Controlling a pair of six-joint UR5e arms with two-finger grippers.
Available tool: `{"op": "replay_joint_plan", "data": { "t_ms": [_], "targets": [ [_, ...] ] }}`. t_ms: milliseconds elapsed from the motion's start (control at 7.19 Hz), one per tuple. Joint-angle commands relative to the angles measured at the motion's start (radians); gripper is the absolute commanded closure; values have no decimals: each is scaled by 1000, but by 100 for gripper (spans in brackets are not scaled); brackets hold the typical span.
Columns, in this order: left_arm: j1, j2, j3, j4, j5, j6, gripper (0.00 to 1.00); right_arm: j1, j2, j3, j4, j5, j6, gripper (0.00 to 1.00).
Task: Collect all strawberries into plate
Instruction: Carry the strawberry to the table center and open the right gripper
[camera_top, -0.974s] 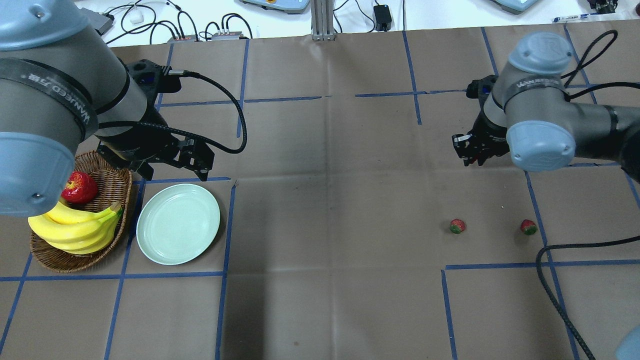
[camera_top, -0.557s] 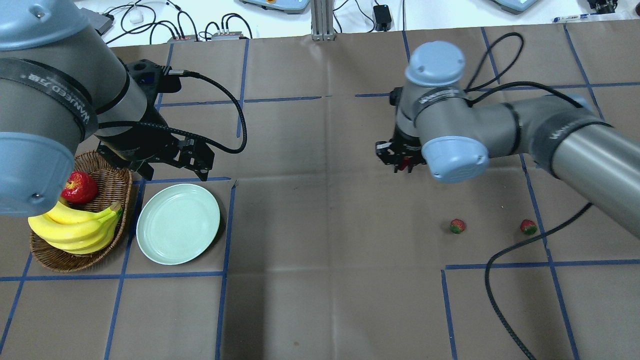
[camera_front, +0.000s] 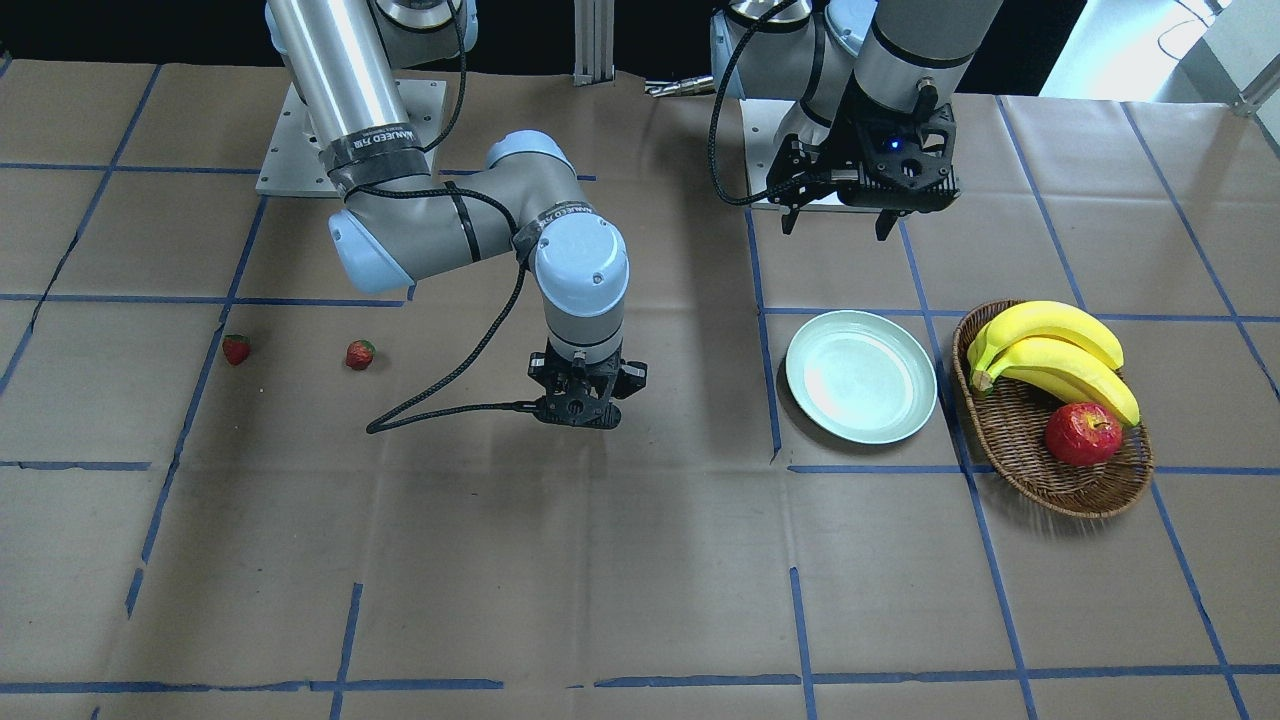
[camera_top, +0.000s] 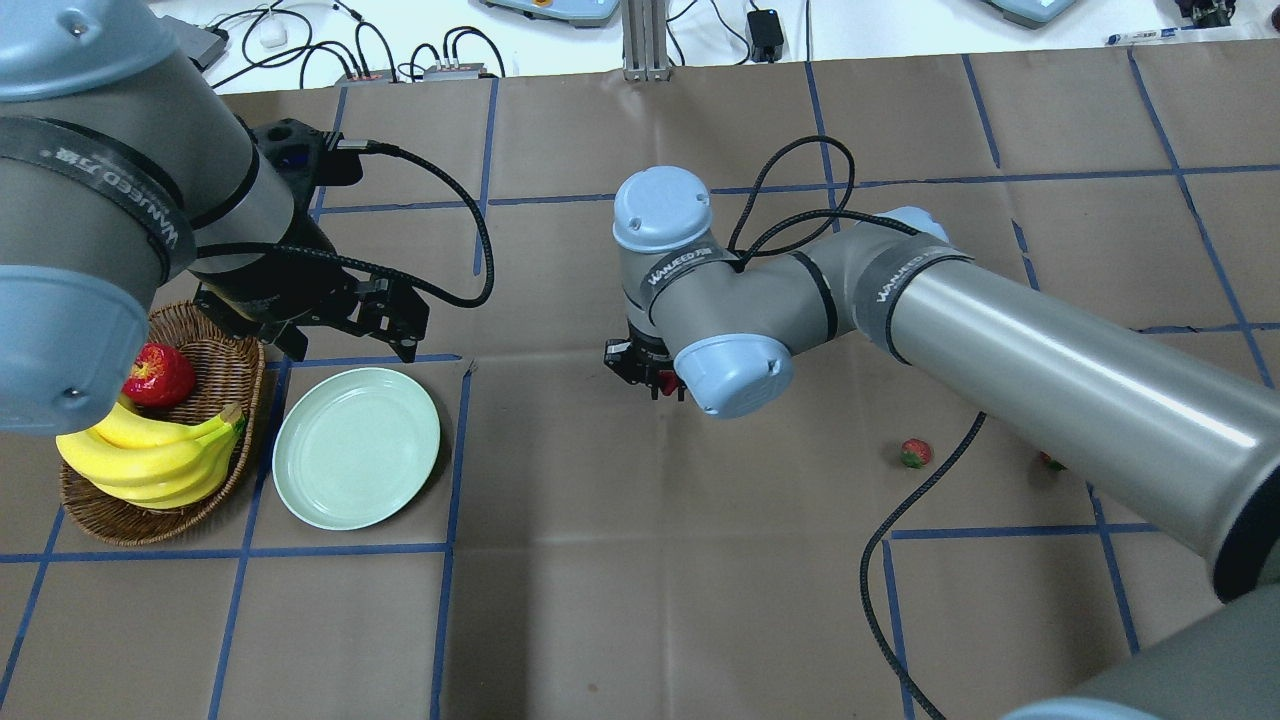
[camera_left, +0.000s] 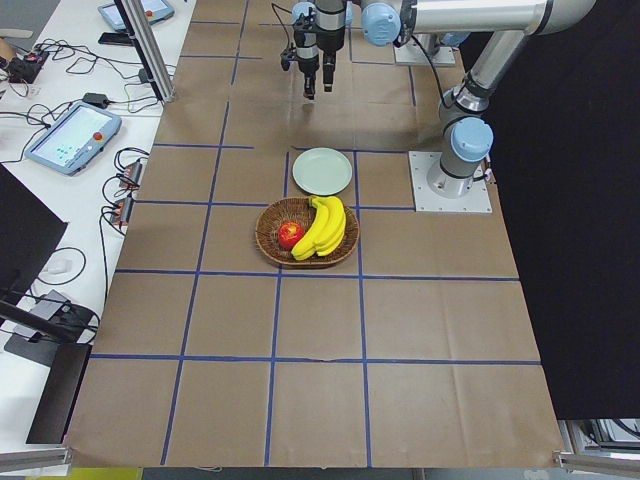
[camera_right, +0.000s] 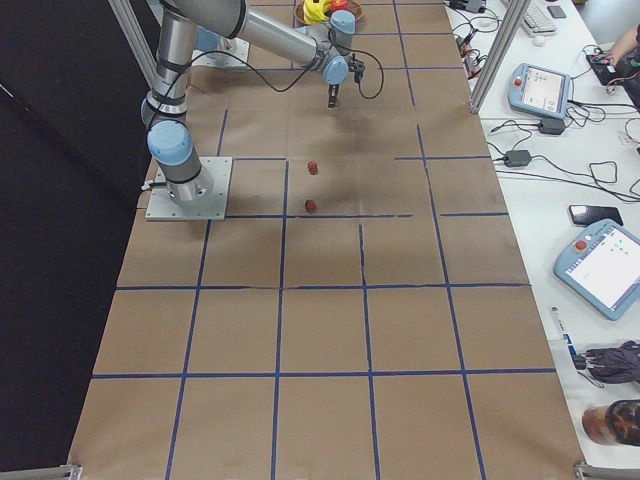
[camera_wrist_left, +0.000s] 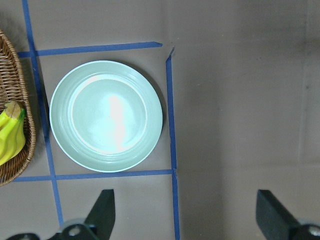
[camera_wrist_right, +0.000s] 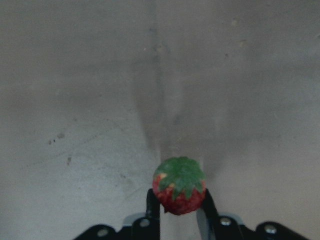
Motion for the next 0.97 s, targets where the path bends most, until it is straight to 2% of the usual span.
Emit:
{"op": "replay_joint_plan", "data": {
  "t_ms": [0, 418, 557, 835],
  "targets": [
    [0, 1, 0, 0, 1, 0, 0, 6, 10, -1, -4, 17, 7, 3],
    [2, -1, 5, -1, 6, 2, 0, -22, -37, -8, 10, 14, 5, 0],
    [0, -2, 2, -1, 4, 2, 0, -30, -86, -7, 63, 11, -10, 0],
    [-3, -48, -1, 14, -3, -24, 0, -149, -279, -4, 288, -4, -111, 0]
  ]
}}
